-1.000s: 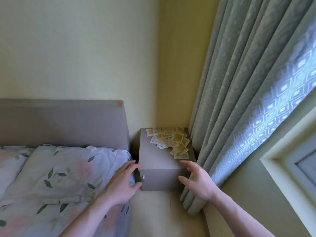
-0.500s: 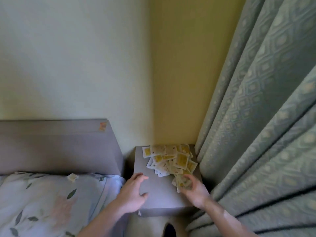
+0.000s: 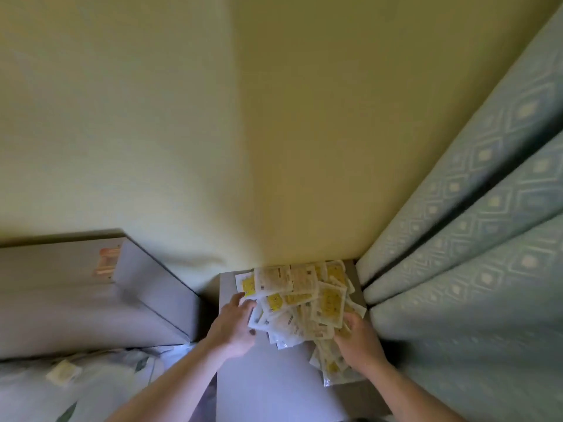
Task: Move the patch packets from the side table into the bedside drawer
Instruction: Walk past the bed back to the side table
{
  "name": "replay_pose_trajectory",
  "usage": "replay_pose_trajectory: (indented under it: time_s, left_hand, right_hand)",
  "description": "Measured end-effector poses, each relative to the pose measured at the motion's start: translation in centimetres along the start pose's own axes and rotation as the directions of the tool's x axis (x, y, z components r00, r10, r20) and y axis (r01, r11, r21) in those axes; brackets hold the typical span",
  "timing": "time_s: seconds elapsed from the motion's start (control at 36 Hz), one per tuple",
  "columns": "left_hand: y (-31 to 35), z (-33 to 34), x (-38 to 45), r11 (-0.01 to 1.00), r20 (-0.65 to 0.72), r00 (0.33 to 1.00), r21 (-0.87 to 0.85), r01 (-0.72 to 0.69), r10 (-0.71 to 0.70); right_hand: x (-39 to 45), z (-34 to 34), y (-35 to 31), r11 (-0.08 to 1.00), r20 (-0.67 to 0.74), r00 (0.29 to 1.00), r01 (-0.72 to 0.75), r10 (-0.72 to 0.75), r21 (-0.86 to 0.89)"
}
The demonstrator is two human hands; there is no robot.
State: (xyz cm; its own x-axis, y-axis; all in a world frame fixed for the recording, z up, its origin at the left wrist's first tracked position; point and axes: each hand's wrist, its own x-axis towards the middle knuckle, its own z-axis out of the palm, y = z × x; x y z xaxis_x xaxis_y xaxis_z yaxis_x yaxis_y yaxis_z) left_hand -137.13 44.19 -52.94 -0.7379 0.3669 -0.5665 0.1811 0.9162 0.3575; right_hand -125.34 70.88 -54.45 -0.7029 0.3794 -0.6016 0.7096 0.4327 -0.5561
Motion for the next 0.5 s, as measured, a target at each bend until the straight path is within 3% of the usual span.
replay_pose_trajectory:
  time_s: [0.14, 0.25, 0.39, 0.5]
  left_hand:
    - [-1.5, 2.2, 6.8, 0.992, 0.039, 0.999, 0.120, -0.032, 0.028]
    - [-2.4, 3.9, 11.2, 0.993, 0.031, 0.998, 0.107, -0.055, 0.052]
    - [-3.8, 6.5, 14.1, 0.988, 0.081, 0.995, 0.139, -0.072, 0.061]
    - [-4.5, 8.3, 13.7, 0.958, 0.071, 0.986, 0.236, -0.163, 0.150]
  right_hand:
    - [4.3, 2.2, 0.9, 0.998, -0.072, 0.996, -0.054, 0.056, 0.035]
    - [6.1, 3.0, 0.6, 0.997, -0.170, 0.984, -0.065, 0.058, -0.032]
    - [9.6, 4.9, 1.7, 0.979, -0.207, 0.957, -0.202, 0.205, 0.034]
    - [12.1, 6.3, 3.5, 0.964, -0.180, 0.948, -0.247, 0.261, 0.100]
